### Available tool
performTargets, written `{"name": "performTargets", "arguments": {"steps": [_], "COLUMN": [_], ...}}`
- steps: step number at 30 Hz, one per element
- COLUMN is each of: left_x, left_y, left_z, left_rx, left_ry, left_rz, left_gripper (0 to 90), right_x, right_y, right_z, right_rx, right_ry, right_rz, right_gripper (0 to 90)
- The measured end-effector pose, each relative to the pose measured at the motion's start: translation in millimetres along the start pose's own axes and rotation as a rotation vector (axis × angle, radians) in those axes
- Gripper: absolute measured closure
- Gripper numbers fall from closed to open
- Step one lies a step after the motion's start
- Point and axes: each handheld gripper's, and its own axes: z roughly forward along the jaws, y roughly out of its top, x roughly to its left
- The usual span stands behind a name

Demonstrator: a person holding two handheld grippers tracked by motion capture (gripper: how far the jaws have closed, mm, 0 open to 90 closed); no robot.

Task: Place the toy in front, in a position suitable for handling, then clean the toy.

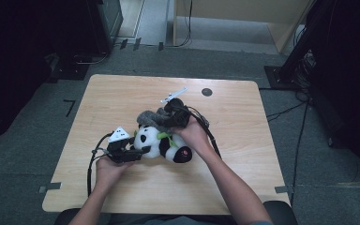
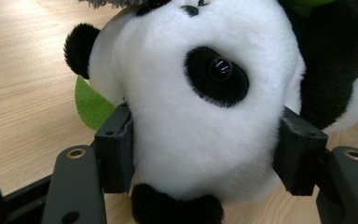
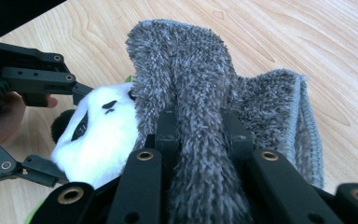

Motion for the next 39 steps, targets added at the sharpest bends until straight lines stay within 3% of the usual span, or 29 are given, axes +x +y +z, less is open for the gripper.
{"name": "performTargets", "arguments": {"steps": [8,17,21,26,29,35,37,39], "left_x": [-0.4,-0.8,-0.8,-0.6,-0.2,0.0,0.0,0.1], "left_y": [0.0,-0.4,-0.5,-0.2,-0.2,-0.3,-0.3,-0.3], "left_z": [0.2,0.0,0.0,0.1,-0.1,-0.2,-0.2,-0.2], "left_rx": [-0.002,-0.005,-0.005,-0.004,-0.002,-0.003,-0.004,-0.005], "left_ry": [0.002,0.002,0.001,0.000,-0.002,0.001,0.001,0.001], "left_rz": [-0.011,-0.012,-0.010,-0.008,-0.009,-0.005,-0.007,-0.008], "left_gripper": [34.5,34.6,34.6,34.5,34.3,34.0,34.0,33.9], "right_x": [-3.3,-17.4,-30.7,-37.1,-35.5,-12.4,-8.0,5.1], "right_y": [1.3,1.4,0.3,-2.2,-0.7,15.1,17.6,22.1], "right_z": [0.3,-9.6,-19.3,-28.2,-34.5,-46.9,-47.2,-43.6], "right_rx": [0.024,0.048,0.036,0.021,-0.009,-0.097,-0.106,-0.130], "right_ry": [-0.027,-0.058,-0.094,-0.105,-0.095,-0.054,-0.042,-0.006], "right_rz": [-0.015,0.002,0.037,0.061,0.058,0.004,-0.004,-0.035], "right_gripper": [74.8,75.5,75.6,75.5,75.5,74.8,74.8,74.7]}}
